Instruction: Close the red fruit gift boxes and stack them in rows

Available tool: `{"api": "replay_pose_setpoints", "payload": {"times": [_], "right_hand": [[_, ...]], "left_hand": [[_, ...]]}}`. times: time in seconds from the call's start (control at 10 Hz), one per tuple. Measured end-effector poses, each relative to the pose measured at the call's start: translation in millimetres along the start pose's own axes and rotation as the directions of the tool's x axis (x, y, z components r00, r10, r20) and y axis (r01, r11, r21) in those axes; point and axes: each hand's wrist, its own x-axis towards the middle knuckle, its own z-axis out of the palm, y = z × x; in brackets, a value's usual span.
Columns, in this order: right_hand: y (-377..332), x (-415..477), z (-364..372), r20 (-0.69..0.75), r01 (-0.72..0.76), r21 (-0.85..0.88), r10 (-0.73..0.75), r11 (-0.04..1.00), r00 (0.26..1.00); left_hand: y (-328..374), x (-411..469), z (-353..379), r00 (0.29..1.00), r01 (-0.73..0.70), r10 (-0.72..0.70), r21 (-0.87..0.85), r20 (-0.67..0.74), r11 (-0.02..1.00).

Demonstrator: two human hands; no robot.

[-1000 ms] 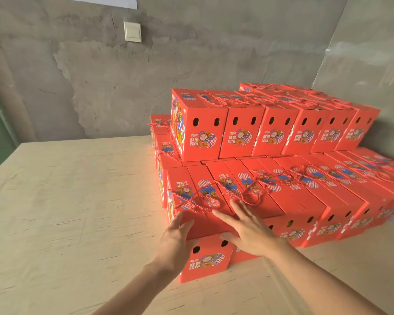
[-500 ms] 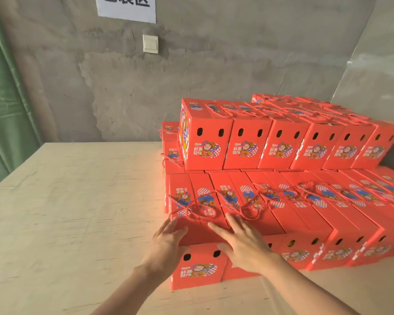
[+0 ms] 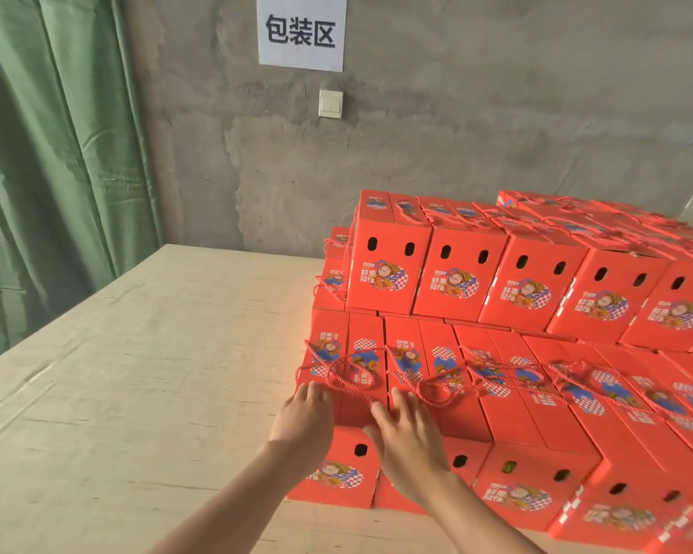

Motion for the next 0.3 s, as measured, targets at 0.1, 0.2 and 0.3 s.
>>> {"api": "replay_pose_setpoints", "payload": {"times": [0.1,0.2,0.3], "right_hand": [[-5.5,-3.7,2.8,-0.042,-0.028,0.001,0.028,1.0,0.999],[-6.1,1.4,3.5,0.083,-0.04,0.166,0.026,0.985,0.996],[-0.3,0.3,7.8,0.12,-0.046,0.339,0.006,0.94,0.993]], "left_hand": [[-3.2,-3.3,3.1,1.0,0.014,-0.014,-0.016,0.022,1.0],[-11.3,-5.2,7.7,0.999,-0.019,0.021,-0.052,0.044,0.998],[-24.1,-27.0,29.3,0.997,-0.063,0.058,-0.124,-0.041,0.99]]}}
